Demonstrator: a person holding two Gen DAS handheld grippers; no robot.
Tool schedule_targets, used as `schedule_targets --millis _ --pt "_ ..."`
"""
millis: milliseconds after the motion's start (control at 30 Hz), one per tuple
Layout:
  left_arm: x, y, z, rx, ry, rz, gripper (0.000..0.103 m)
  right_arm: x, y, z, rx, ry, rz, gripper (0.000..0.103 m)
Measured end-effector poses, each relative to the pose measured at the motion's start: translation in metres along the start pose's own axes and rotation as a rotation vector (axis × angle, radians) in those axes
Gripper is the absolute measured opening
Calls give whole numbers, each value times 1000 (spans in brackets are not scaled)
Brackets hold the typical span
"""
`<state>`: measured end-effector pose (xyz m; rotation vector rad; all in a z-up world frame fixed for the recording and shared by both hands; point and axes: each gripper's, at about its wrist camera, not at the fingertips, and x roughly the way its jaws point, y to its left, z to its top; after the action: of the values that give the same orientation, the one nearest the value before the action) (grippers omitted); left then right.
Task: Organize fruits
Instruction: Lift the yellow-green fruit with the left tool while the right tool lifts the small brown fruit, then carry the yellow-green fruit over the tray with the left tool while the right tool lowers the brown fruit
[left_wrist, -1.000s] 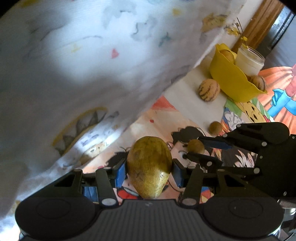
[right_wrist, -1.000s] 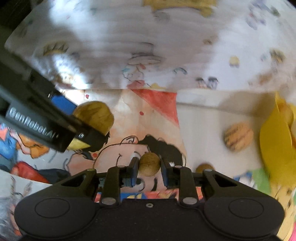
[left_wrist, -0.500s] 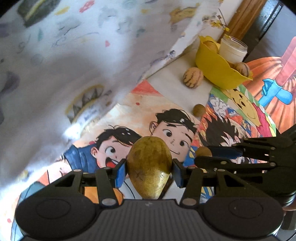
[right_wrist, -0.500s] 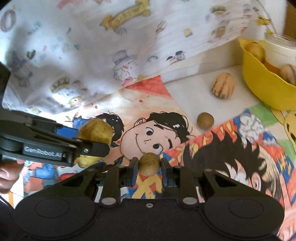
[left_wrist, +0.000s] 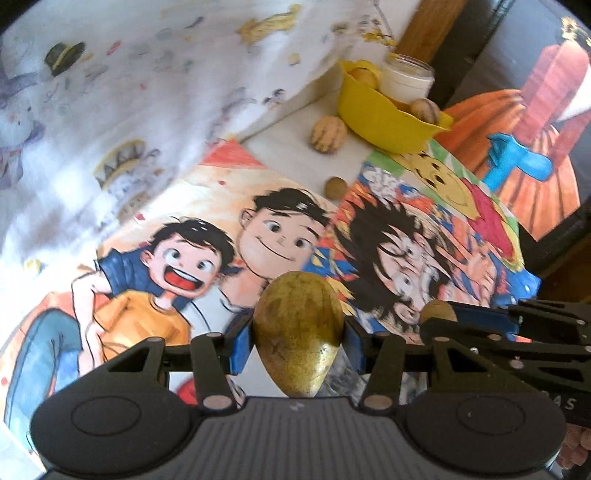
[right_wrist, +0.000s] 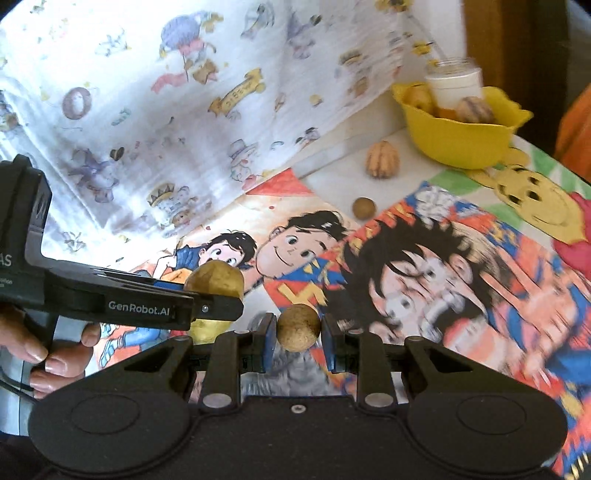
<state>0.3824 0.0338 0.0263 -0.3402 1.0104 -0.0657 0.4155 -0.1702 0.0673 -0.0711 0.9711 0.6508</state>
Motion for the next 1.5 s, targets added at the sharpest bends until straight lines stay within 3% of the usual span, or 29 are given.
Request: schedule_targets --millis 367,633,1067,1500 --pt "-33 -31 -43 61 17 -44 55 -75 2 -61 88 -21 -38 28" --pt "-56 -42 -74 99 24 -61 55 -103 12 -102 130 -15 -65 28" --pt "-74 -50 -132 156 89 -87 55 -112 20 -159 204 24 -88 28" --pt "-66 -77 -165 269 180 -132 55 -106 16 -193 243 60 -189 28"
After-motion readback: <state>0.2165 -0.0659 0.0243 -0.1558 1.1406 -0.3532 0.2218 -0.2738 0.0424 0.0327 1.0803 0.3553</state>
